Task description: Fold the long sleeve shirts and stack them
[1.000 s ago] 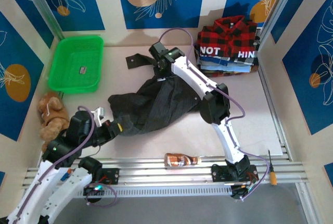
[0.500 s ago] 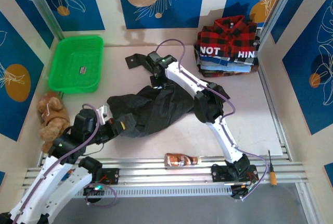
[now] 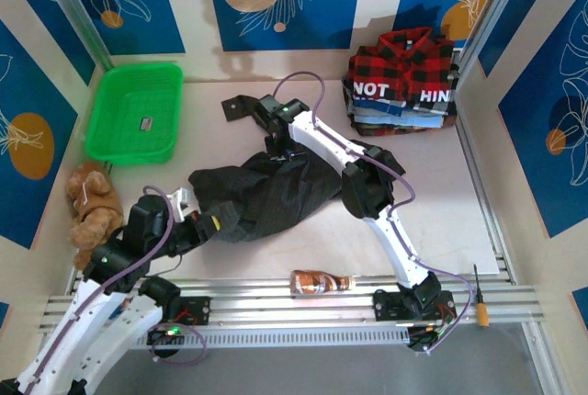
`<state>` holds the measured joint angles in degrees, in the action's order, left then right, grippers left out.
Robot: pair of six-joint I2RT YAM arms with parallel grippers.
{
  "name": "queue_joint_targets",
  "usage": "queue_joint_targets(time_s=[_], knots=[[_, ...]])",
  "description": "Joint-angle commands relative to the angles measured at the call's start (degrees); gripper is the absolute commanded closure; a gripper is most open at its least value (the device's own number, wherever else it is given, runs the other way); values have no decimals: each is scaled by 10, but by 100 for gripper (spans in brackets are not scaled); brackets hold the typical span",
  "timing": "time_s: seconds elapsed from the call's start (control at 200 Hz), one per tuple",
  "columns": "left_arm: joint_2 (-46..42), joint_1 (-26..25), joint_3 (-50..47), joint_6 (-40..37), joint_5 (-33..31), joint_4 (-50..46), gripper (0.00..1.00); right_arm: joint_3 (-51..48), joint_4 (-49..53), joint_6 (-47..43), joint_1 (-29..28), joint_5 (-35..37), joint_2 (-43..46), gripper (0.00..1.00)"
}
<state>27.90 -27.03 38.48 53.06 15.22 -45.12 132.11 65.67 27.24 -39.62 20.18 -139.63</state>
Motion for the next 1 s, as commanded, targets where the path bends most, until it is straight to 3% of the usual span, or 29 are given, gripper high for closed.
queue_joint_targets(time_s=[0.0, 0.43, 0.705, 0.9, 0.99], knots=[[-8, -4, -4, -5, 8, -8, 99, -9, 19, 11, 5, 19, 37, 66], [-16, -4, -8, -3, 5, -11, 98, -12, 29, 22, -1, 3, 53, 66], [-17, -4, -10, -5, 6, -12, 98, -20, 25, 24, -2, -1, 51, 79], [-18, -3, -12, -6, 6, -12, 98, -20, 28, 26, -2, 5, 57, 100], [-17, -4, -13, -8, 5, -14, 98, -19, 29, 27, -2, 14, 70, 100]])
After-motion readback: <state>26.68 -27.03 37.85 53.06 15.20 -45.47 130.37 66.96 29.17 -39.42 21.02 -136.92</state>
